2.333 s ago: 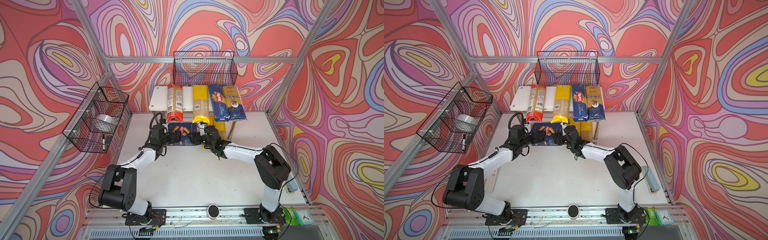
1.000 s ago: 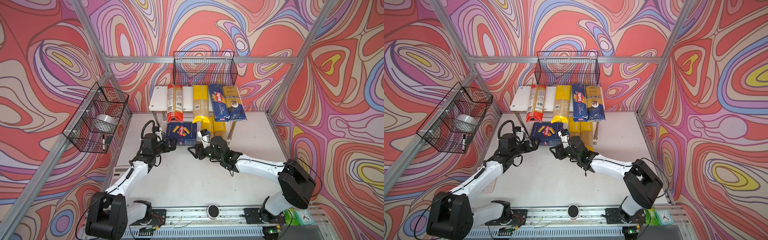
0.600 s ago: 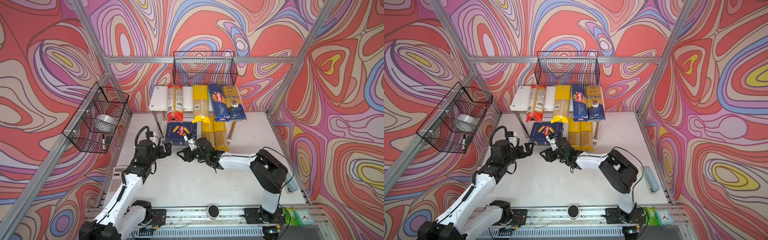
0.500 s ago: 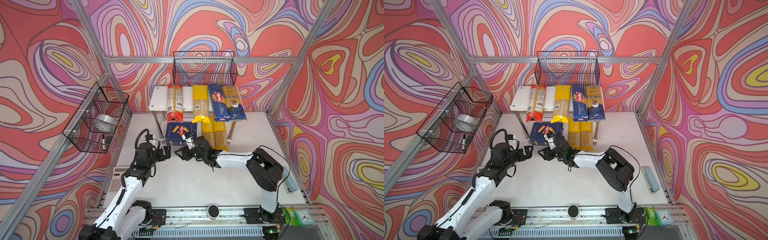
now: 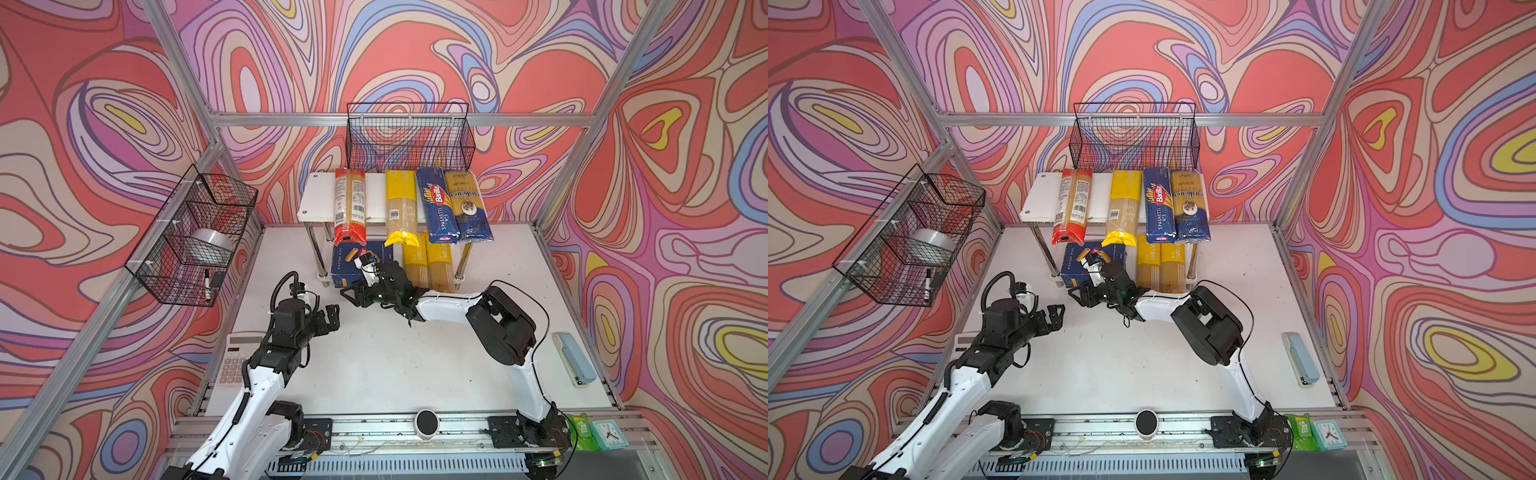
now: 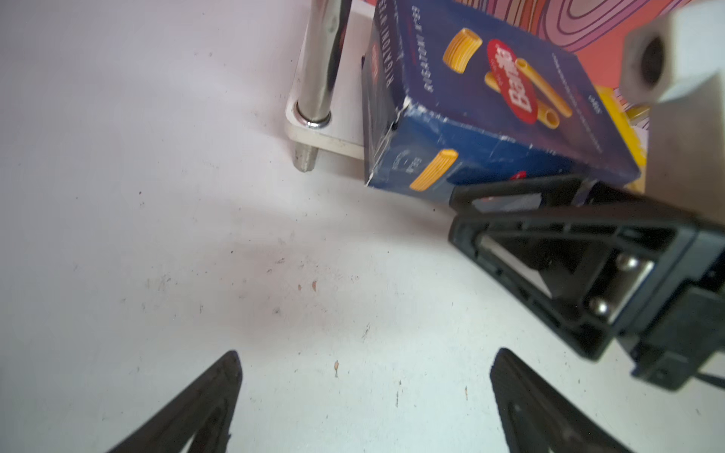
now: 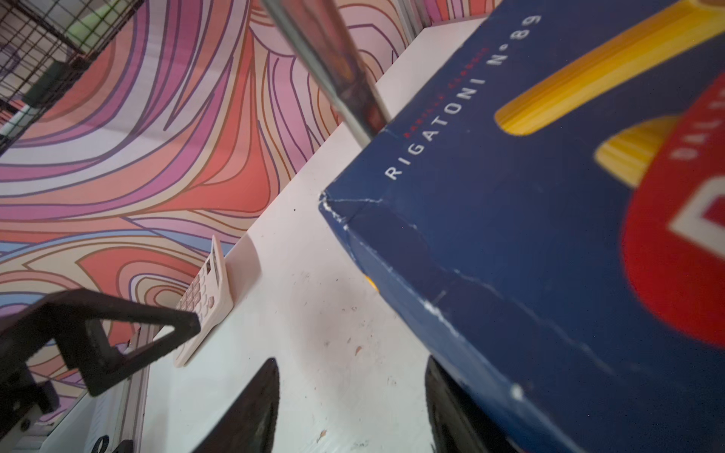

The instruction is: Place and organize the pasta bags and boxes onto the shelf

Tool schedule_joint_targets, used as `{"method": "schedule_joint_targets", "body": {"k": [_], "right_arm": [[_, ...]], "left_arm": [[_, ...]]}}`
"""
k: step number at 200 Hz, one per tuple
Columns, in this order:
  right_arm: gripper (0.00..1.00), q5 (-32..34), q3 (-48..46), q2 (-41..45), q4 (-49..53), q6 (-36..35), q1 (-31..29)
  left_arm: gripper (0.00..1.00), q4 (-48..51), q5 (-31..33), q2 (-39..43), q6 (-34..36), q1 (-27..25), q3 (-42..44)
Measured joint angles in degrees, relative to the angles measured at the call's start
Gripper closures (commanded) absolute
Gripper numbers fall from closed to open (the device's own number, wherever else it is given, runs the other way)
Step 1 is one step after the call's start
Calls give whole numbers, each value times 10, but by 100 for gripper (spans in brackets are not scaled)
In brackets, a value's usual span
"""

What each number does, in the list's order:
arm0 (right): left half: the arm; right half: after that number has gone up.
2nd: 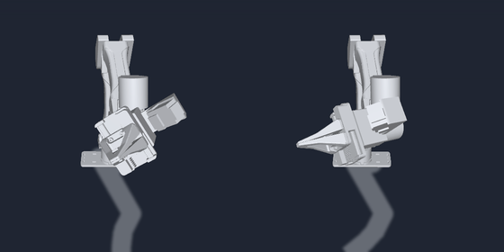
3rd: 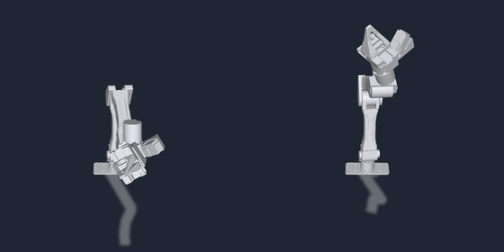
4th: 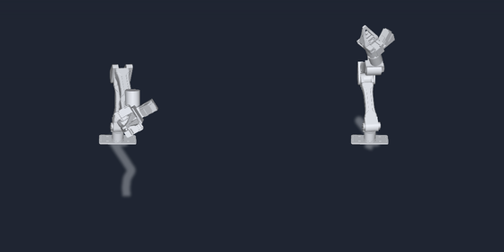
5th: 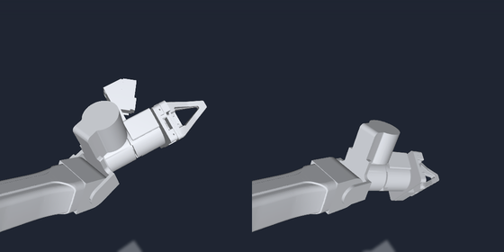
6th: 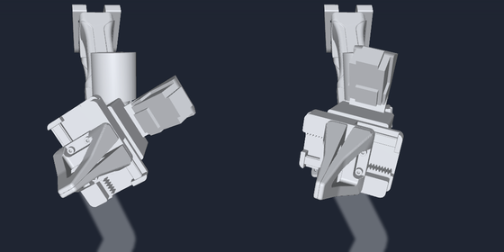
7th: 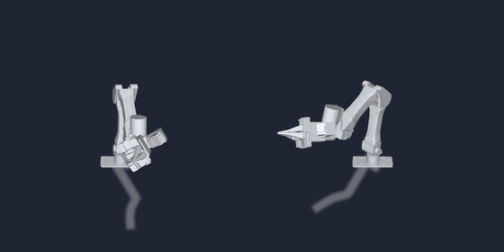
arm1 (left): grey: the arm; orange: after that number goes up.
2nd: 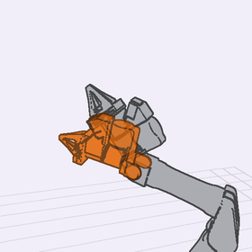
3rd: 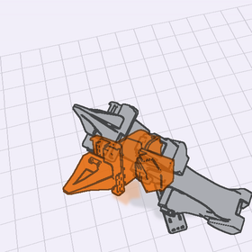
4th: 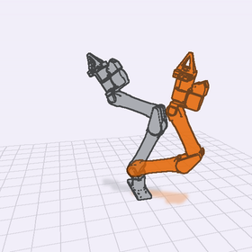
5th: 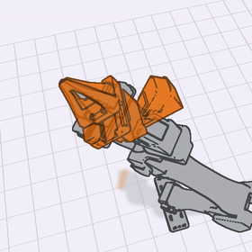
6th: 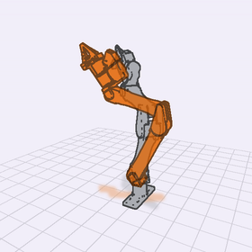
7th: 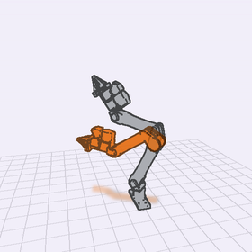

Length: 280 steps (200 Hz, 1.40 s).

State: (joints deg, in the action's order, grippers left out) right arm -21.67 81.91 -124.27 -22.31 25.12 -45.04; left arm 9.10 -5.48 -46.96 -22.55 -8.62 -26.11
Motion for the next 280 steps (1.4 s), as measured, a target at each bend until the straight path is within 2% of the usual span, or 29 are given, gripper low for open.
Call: {"method": "schedule_joint_targets", "body": {"k": [73,102,122,151,181,189,197,205,217,244,264,280], "right_arm": [[39,-4,113,-40,77,-17,22],[38,1,101,-38,83,-20,22],[37,21,38,-10,85,-19,22],[36,71,-118,101,102,-9,22],[32,163,-293,306,127,9,24],[29,189,-322,359,148,14,29],[20,217,-342,409,177,20,41],[16,247,-356,455,212,27,62],[2,296,-377,520,261,34,109],[2,409,-440,647,309,12,207],[2,481,-500,687,252,-36,256],[2,508,-547,651,159,-80,293]], "left_arm": [[0,1,10,1,0,1,4],[0,0,26,1,5,6,4],[0,-24,35,-6,16,27,11],[0,-61,30,-42,19,107,16],[0,-112,33,-85,28,144,23],[0,-130,32,-101,30,151,24],[0,-153,31,-121,34,157,24],[0,-174,31,-141,39,162,24],[0,-206,32,-169,46,166,24],[0,-310,31,-247,61,171,26],[0,-360,10,-315,79,175,20],[0,-387,-10,-354,97,176,11]]}}
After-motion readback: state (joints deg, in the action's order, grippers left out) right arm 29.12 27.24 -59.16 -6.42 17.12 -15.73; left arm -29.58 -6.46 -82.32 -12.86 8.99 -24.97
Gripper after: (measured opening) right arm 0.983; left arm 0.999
